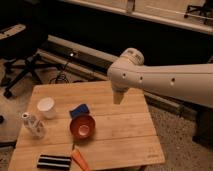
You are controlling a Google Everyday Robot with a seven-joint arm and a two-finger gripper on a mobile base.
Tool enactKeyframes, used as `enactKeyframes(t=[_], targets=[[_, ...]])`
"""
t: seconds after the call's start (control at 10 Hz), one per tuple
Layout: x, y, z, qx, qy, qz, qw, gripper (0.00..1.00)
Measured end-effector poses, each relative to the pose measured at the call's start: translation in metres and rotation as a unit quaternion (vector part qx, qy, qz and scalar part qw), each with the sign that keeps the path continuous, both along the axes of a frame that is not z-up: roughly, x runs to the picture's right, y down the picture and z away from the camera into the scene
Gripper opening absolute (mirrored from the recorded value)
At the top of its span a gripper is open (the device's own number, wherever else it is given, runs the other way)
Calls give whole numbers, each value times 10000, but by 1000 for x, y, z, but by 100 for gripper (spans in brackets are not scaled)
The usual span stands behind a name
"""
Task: Place the pepper in the ceramic cup
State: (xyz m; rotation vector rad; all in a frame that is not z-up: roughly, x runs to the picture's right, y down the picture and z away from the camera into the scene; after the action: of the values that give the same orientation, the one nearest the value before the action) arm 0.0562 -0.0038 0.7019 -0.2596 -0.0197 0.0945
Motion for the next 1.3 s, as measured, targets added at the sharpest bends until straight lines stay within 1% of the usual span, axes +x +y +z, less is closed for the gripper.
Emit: enactKeyframes(t=[0.2, 0.3, 0.5, 0.7, 0.8, 0.9, 1.0, 1.1, 1.2, 1.3], targets=[[1, 1, 0, -13, -25, -45, 10000, 80], [3, 8, -1, -79, -67, -87, 9999, 80], [1, 30, -4, -273, -228, -126, 9993, 80], [-9, 59, -16, -545, -541, -179, 9969, 80], [-17, 72, -25, -647, -728, -251, 9949, 80], [-29, 84, -33, -694, -976, -351, 9922, 80], [-48, 99, -45, -646, -1388, -595, 9864, 80], [-62, 112, -52, -599, -1666, -842, 9806, 80], [-80, 129, -61, -525, -2017, -1235, 9702, 80], [-92, 141, -66, -467, -2243, -1527, 9614, 80]])
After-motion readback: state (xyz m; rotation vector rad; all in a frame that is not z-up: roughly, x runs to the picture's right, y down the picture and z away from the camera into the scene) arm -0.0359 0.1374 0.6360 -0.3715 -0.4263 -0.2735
